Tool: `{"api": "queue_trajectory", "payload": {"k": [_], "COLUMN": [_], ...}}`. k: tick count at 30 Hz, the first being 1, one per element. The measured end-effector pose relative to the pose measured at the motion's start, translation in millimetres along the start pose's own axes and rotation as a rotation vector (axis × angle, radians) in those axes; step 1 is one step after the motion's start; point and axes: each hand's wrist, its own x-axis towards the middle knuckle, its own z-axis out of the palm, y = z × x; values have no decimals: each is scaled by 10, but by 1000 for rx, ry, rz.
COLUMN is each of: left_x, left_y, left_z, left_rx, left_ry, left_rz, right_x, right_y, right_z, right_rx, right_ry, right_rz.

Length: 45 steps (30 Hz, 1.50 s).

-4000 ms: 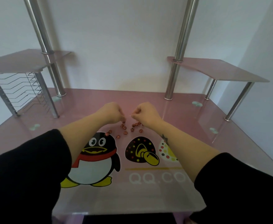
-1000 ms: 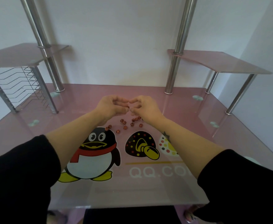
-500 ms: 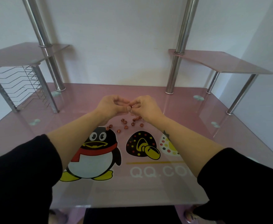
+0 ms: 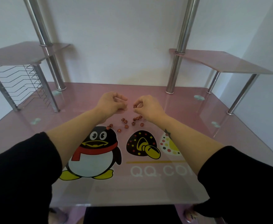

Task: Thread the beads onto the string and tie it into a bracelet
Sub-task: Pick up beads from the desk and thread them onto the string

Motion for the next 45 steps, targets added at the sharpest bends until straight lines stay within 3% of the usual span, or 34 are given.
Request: {"api": "queue_trajectory", "payload": {"k": [13, 22, 24, 28, 32, 36, 45], "left_x": [34, 60, 68, 69, 63, 50, 7], "left_y": [121, 133, 155, 175, 166, 136, 153], "left_z": [88, 162, 205, 242, 214, 148, -56], "left_rx": [119, 276, 292, 287, 313, 374, 861], "left_ry": [81, -33, -45, -39, 6, -34, -317], "left_rz": [49, 80, 90, 109, 124, 106, -43], "right_x": [108, 133, 119, 70, 43, 31, 13], "right_y": [274, 318, 266, 84, 36, 62, 49], "right_z": [37, 54, -11, -130, -161, -116, -41], "right_rx": [-67, -70, 40, 548, 705, 617, 352], "right_ry": [-19, -117, -98, -167, -257, -199, -122], "right_rz": [174, 155, 115, 148, 213, 238, 182]}}
